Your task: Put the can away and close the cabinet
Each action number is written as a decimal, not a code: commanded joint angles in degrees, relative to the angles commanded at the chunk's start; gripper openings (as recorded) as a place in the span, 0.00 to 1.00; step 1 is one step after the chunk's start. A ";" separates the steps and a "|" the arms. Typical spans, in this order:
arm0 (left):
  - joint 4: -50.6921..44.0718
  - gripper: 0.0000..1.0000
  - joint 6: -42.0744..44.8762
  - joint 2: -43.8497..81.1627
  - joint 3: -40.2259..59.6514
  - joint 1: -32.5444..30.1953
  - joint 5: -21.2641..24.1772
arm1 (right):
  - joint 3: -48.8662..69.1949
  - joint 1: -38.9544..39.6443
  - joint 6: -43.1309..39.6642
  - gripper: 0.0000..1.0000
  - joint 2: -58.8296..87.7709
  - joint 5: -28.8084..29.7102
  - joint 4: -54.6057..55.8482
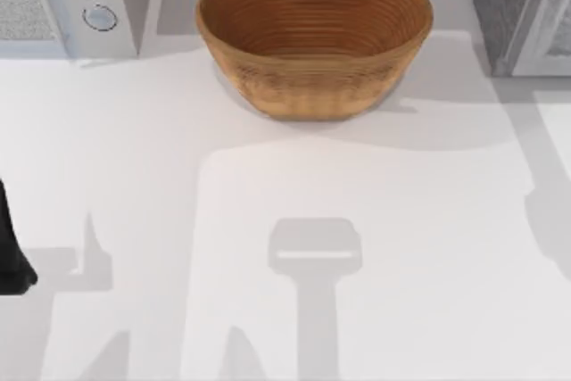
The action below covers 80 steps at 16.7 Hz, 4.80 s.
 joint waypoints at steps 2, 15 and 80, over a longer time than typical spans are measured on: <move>0.00 1.00 0.00 0.00 0.00 0.00 0.00 | 0.00 0.00 0.00 0.60 0.00 0.00 0.00; 0.00 1.00 0.00 0.00 0.00 0.00 0.00 | 0.00 0.00 0.00 1.00 0.00 0.00 0.00; 0.00 1.00 0.00 0.00 0.00 0.00 0.00 | -141.37 -53.73 0.06 1.00 -46.80 -54.52 95.39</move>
